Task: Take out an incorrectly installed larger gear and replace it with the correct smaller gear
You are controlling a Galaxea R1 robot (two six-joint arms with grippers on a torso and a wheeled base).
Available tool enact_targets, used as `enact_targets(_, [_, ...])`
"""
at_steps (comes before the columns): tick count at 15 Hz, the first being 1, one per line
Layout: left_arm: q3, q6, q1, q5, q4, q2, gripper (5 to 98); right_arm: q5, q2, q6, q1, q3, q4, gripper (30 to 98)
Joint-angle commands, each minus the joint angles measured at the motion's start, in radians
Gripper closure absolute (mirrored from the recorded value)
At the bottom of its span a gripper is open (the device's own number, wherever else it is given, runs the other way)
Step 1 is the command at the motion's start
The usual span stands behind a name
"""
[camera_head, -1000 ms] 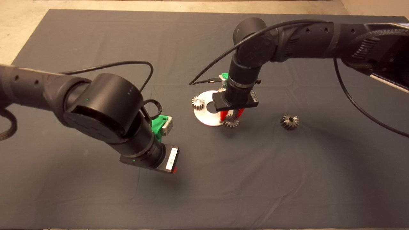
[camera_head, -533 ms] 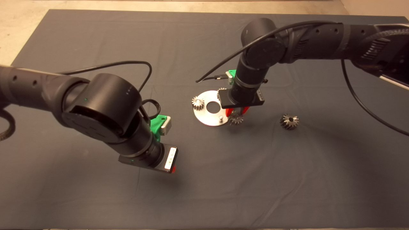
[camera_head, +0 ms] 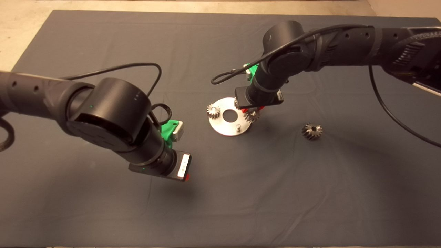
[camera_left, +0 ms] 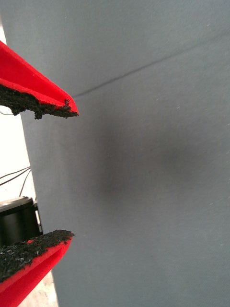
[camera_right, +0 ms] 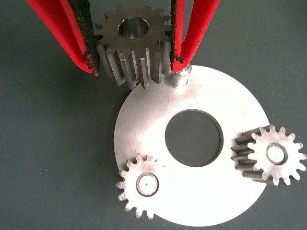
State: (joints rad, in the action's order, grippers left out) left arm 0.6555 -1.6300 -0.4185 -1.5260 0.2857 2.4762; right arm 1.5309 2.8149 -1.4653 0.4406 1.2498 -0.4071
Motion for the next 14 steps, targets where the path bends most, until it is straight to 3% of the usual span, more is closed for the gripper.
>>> enact_targets(1, [0.031, 0.007, -0.01, -0.132, 0.045, -0.016, 44.4, 0.123, 0.013, -0.01, 0.027, -0.017, -0.104, 97.3])
enact_targets(9, [0.056, 0.019, -0.01, -0.132, 0.049, -0.013, 44.4, 0.127, 0.033, -0.012, 0.023, 0.009, -0.098, 97.2])
enact_targets(14, [0.053, 0.022, -0.01, -0.132, 0.046, -0.013, 44.4, 0.126, 0.061, -0.043, -0.004, 0.006, -0.061, 97.2])
